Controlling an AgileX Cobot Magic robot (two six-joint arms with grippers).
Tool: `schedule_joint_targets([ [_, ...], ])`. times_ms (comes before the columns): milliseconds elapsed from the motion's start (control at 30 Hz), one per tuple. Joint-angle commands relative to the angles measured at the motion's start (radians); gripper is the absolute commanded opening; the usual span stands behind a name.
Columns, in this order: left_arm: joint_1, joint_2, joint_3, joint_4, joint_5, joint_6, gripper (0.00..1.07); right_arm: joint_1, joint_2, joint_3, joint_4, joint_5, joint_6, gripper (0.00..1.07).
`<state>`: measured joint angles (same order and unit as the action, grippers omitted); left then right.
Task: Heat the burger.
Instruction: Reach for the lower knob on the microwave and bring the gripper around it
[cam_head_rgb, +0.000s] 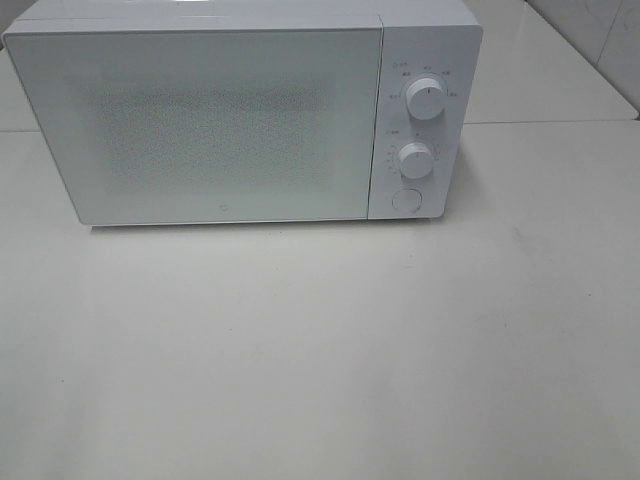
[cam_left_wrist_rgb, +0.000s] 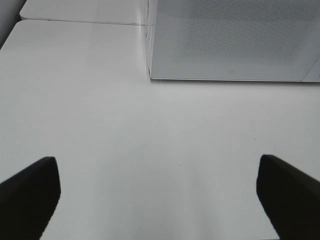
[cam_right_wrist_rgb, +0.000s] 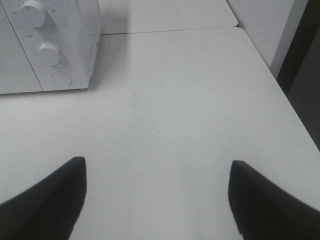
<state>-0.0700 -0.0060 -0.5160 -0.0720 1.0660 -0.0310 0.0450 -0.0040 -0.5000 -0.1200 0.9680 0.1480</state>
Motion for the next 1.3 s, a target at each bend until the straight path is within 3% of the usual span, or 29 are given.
schedule_joint_targets([
  [33,0.007,-0.021,0.001,0.000,0.002,0.000,1.00,-0.003,-0.023,0.001,-0.001,-0.006,-0.004,0.75],
  [967,0.007,-0.021,0.001,-0.001,0.002,0.000,1.00,-0.003,-0.023,0.001,-0.002,-0.007,0.000,0.75],
  [1300,0.007,-0.021,0.001,-0.001,0.002,0.000,1.00,-0.003,0.037,-0.051,-0.001,-0.027,-0.001,0.75],
])
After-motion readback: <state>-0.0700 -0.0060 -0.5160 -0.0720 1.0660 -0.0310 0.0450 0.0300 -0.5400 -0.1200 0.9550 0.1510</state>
